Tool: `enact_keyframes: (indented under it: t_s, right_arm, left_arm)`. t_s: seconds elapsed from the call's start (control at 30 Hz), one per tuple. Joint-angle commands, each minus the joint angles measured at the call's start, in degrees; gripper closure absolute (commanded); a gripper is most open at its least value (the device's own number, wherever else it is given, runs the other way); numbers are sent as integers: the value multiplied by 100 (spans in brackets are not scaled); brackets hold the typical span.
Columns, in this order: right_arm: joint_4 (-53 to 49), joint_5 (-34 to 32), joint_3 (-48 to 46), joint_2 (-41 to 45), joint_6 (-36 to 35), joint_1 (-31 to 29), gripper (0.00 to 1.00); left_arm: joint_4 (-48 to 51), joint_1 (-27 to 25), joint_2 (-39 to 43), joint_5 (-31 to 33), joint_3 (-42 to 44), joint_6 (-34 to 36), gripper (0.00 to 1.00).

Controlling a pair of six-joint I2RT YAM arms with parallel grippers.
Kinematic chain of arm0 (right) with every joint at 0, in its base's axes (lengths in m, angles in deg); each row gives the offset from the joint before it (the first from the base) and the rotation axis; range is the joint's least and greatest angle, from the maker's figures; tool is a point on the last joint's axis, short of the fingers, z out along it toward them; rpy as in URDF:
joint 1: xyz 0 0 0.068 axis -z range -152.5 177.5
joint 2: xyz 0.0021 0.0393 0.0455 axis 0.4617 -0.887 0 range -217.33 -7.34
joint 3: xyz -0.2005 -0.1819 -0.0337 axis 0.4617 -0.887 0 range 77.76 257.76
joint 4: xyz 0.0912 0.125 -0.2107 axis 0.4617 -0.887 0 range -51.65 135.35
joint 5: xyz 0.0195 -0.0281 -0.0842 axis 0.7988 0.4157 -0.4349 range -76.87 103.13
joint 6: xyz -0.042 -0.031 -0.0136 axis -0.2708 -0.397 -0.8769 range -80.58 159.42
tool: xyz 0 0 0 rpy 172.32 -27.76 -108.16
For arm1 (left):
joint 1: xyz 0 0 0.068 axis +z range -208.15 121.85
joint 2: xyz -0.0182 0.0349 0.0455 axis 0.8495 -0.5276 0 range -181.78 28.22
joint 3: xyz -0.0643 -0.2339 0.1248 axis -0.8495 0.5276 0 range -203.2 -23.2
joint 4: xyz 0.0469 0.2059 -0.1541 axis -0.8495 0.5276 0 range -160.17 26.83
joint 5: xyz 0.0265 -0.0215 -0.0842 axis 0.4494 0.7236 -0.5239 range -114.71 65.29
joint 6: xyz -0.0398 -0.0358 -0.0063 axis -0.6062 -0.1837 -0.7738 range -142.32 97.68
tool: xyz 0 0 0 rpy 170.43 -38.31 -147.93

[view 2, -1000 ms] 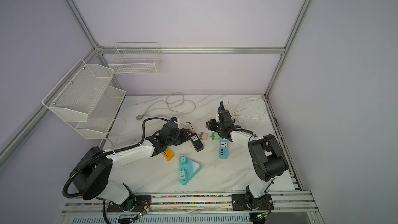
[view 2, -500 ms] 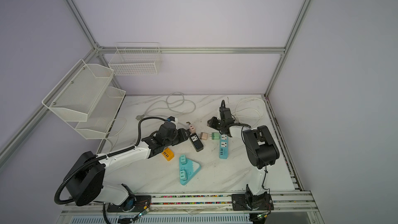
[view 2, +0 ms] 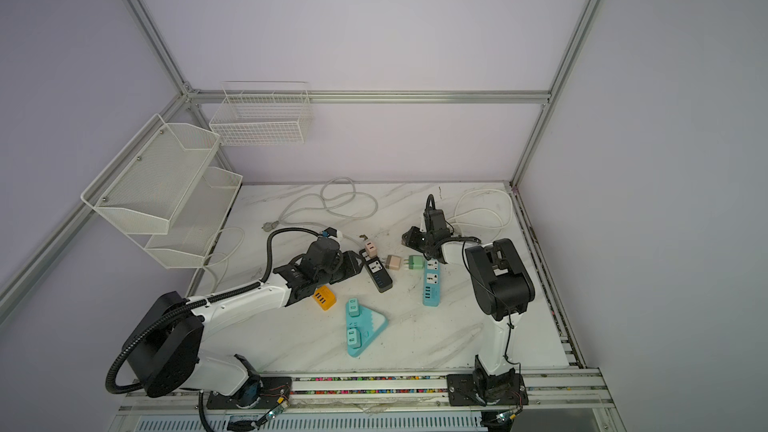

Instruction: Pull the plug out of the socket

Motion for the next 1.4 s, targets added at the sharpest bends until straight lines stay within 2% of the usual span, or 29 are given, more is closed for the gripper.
enact_keyframes:
  t_s: [0.0, 0.4, 0.63, 0.7, 0.93, 1.13, 1.37]
  right_arm:
    - [-85, -155, 17, 31, -50, 34, 79]
    - [-496, -432, 35, 241, -314, 38, 56]
    - [-1257, -1026, 326, 488, -668, 40, 43]
    - [-1419, -917, 417, 531, -775, 30, 39]
    - [-1892, -1210, 545, 874, -1169, -255, 34]
    - [-2309, -1557, 882, 1011, -1640, -1029, 33]
    - [-2734, -1862, 1370, 720, -2069, -1752, 32]
  left_arm:
    - [-100, -31, 129, 47, 180, 114, 62]
    - [-43, -26, 183, 61, 170, 140, 62]
    - [87, -26, 474, 125, 105, 224, 61]
    - [129, -25, 517, 157, 92, 245, 60]
    - [384, -9, 681, 357, 106, 346, 59]
    - [498, 53, 786, 425, 187, 387, 58]
    - [534, 88, 831, 433, 315, 382, 58]
